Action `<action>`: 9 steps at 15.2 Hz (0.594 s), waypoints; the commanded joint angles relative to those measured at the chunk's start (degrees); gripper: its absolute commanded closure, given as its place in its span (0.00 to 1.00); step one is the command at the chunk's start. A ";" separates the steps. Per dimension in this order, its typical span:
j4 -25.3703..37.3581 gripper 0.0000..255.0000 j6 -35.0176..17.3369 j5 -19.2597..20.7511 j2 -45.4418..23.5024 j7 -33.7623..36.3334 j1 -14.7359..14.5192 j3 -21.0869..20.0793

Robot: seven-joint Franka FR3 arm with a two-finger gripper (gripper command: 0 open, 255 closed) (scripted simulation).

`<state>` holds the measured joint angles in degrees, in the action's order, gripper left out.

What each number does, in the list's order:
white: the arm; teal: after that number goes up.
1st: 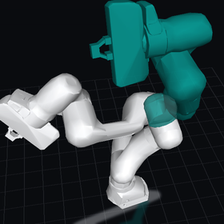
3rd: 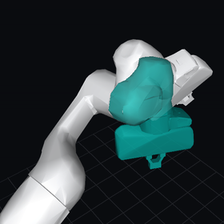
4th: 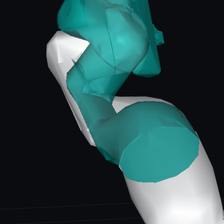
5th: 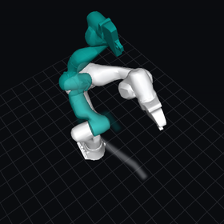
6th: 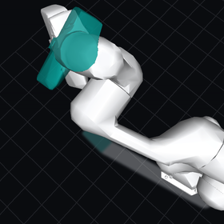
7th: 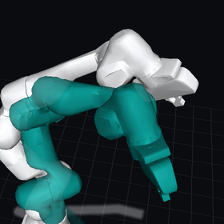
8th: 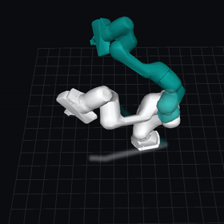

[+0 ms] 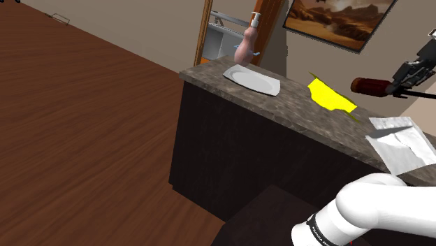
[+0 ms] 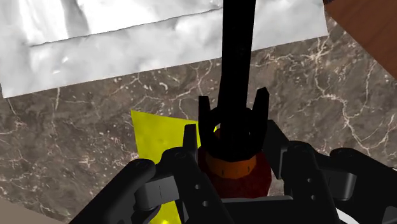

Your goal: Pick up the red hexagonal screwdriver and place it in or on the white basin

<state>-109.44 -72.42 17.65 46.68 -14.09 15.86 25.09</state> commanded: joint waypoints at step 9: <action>-0.72 1.00 5.32 6.83 8.39 -8.84 3.33 4.63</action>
<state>-109.20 -66.72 24.06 54.39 -22.68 19.00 29.44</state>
